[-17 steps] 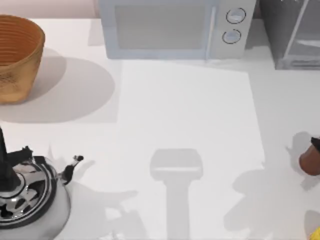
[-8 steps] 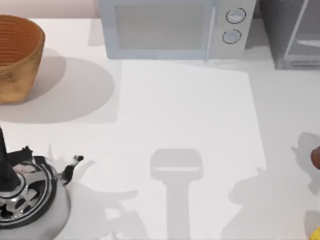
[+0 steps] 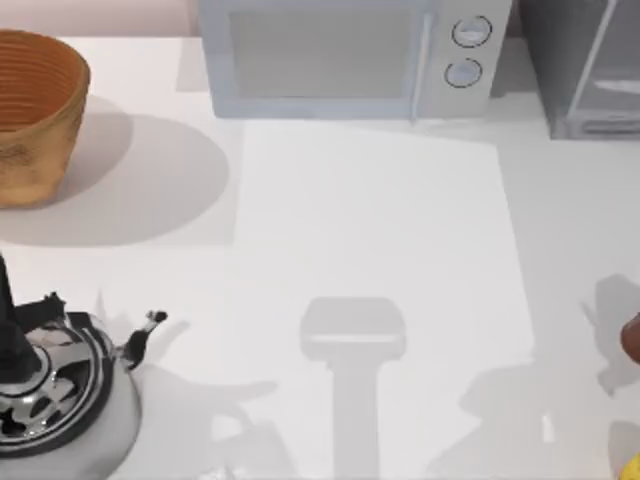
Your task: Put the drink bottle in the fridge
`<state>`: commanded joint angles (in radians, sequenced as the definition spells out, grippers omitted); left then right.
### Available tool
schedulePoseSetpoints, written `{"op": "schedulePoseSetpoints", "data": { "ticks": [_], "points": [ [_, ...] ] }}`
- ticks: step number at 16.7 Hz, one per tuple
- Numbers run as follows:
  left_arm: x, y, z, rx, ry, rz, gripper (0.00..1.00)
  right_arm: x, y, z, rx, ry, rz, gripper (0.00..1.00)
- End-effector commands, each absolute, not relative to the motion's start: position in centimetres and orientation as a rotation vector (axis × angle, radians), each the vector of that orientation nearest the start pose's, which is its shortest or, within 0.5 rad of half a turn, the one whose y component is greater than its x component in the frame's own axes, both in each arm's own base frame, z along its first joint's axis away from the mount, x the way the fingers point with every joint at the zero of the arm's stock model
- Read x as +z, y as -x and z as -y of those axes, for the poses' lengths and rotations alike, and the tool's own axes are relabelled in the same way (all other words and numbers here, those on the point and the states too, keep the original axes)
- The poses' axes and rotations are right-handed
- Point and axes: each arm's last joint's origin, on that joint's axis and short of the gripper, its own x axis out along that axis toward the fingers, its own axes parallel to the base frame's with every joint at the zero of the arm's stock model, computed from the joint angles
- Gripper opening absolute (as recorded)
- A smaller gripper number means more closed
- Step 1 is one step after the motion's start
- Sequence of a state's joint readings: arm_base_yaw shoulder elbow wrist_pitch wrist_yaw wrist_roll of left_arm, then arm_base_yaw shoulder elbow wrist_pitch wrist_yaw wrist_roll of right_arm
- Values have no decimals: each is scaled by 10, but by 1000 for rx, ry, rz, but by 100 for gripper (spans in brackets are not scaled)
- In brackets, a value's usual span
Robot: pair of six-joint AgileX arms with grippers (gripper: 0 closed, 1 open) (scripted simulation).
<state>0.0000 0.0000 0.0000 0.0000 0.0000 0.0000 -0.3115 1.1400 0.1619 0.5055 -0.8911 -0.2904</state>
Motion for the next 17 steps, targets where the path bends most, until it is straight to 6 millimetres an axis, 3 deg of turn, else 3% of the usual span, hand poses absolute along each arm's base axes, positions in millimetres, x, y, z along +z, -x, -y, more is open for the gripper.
{"op": "schedulePoseSetpoints", "data": {
  "ticks": [3, 10, 17],
  "points": [
    [160, -106, 1, 0, 0, 0, 100, 140, -161, 20, 504, 36, -306, 1],
    [160, -106, 1, 0, 0, 0, 100, 156, -119, 3, 162, 52, -107, 1],
    [160, -106, 1, 0, 0, 0, 100, 160, -106, 1, 0, 0, 0, 1]
  ]
}}
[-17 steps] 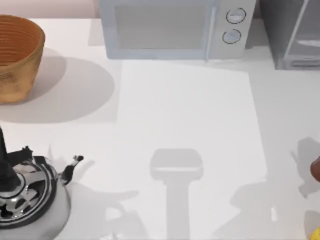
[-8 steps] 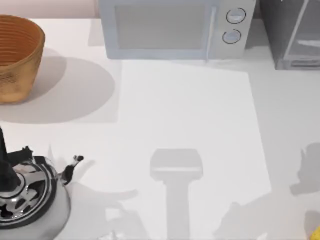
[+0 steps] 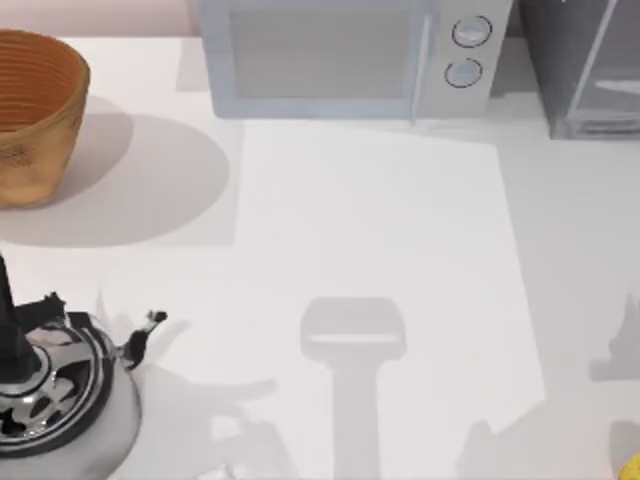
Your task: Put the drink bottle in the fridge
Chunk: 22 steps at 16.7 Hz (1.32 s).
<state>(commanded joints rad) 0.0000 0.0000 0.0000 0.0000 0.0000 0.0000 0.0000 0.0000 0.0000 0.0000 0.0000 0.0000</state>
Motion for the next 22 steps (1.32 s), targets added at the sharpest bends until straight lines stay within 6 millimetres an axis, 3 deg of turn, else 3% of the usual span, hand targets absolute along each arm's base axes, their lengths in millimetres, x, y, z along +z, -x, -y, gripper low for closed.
{"op": "schedulePoseSetpoints", "data": {
  "ticks": [7, 12, 14, 17, 22],
  "points": [
    [160, -106, 1, 0, 0, 0, 100, 165, -107, 2, -2, -1, 1, 1],
    [160, -106, 1, 0, 0, 0, 100, 198, -123, 6, -9, -5, 3, 1],
    [160, -106, 1, 0, 0, 0, 100, 213, -141, 9, -8, -9, -12, 1],
    [160, -106, 1, 0, 0, 0, 100, 228, -186, 17, -2, -22, -65, 1],
    [160, -106, 1, 0, 0, 0, 100, 222, -276, 39, 14, -37, -96, 1]
  ]
}}
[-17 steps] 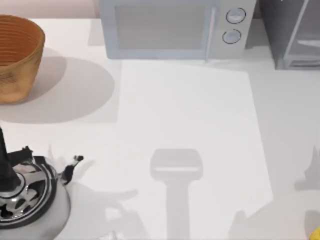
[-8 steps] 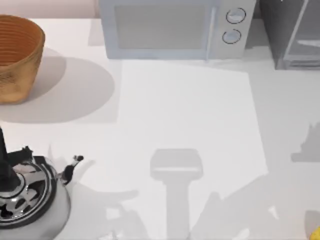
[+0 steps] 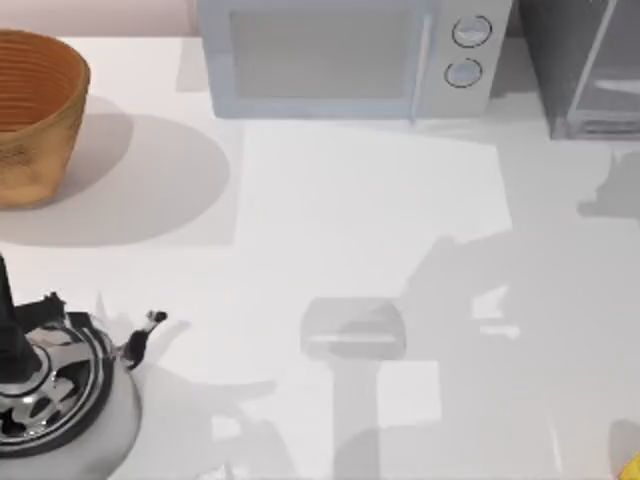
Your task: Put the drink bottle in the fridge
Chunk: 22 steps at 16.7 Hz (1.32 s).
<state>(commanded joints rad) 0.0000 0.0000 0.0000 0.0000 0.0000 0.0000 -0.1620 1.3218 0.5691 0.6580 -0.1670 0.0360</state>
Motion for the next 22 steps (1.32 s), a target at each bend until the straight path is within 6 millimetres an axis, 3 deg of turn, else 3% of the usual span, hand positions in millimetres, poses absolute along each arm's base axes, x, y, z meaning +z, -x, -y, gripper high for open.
{"op": "schedulePoseSetpoints", "data": {
  "ticks": [5, 9, 13, 19, 22],
  "points": [
    [160, -106, 1, 0, 0, 0, 100, 184, -350, 69, 16, -30, -75, 1],
    [160, -106, 1, 0, 0, 0, 100, 149, -388, 92, 5, -15, -40, 1],
    [160, -106, 1, 0, 0, 0, 100, 131, -404, 104, 0, -1, -4, 1],
    [160, -106, 1, 0, 0, 0, 100, 128, -405, 102, 4, -4, -10, 1],
    [160, -106, 1, 0, 0, 0, 100, 118, -417, 101, 10, -9, -43, 1]
  ]
}}
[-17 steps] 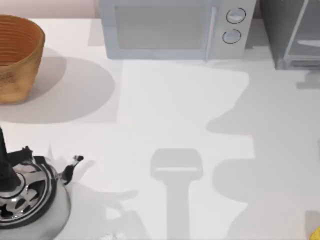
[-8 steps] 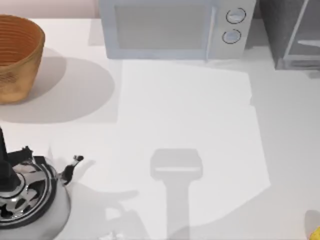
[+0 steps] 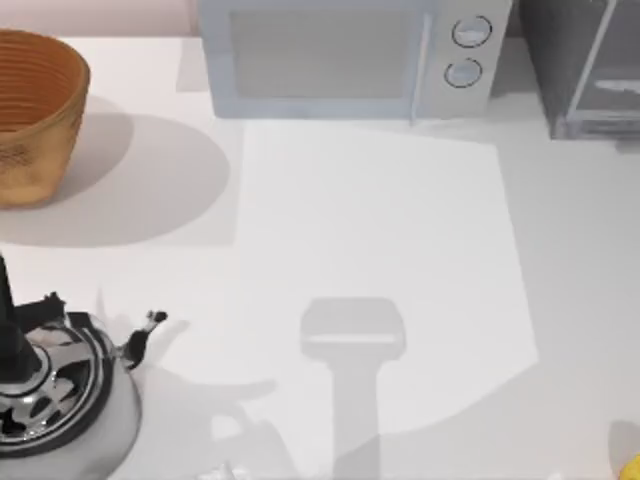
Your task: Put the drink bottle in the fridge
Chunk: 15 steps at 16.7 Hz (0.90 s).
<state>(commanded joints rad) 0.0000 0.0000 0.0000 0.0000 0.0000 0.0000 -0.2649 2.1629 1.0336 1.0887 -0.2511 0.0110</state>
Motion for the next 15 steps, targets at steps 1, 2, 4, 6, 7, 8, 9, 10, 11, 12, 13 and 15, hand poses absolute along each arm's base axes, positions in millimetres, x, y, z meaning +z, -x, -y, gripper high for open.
{"op": "schedulePoseSetpoints", "data": {
  "ticks": [1, 2, 4, 6, 7, 8, 9, 10, 11, 12, 13, 15],
  "points": [
    [160, -106, 1, 0, 0, 0, 100, 115, -424, 101, 12, -12, -53, 1],
    [160, -106, 1, 0, 0, 0, 100, 112, -431, 101, 12, -14, -60, 1],
    [160, -106, 1, 0, 0, 0, 100, 113, -448, 102, 14, -12, -53, 1],
    [160, -106, 1, 0, 0, 0, 100, 120, -468, 103, 16, -5, -30, 1],
    [160, -106, 1, 0, 0, 0, 100, 123, -477, 103, 15, -2, -18, 1],
    [160, -106, 1, 0, 0, 0, 100, 126, -485, 104, 13, -2, -9, 1],
    [160, -106, 1, 0, 0, 0, 100, 128, -492, 104, 10, -2, -3, 1],
    [160, -106, 1, 0, 0, 0, 100, 129, -497, 104, 7, -3, -1, 1],
    [160, -106, 1, 0, 0, 0, 100, 130, -501, 104, 5, -4, -3, 1],
    [160, -106, 1, 0, 0, 0, 100, 129, -503, 103, 4, -4, -6, 1],
    [160, -106, 1, 0, 0, 0, 100, 129, -504, 103, 4, -4, -8, 1],
    [160, -106, 1, 0, 0, 0, 100, 129, -504, 103, 4, -4, -8, 1]
  ]
}}
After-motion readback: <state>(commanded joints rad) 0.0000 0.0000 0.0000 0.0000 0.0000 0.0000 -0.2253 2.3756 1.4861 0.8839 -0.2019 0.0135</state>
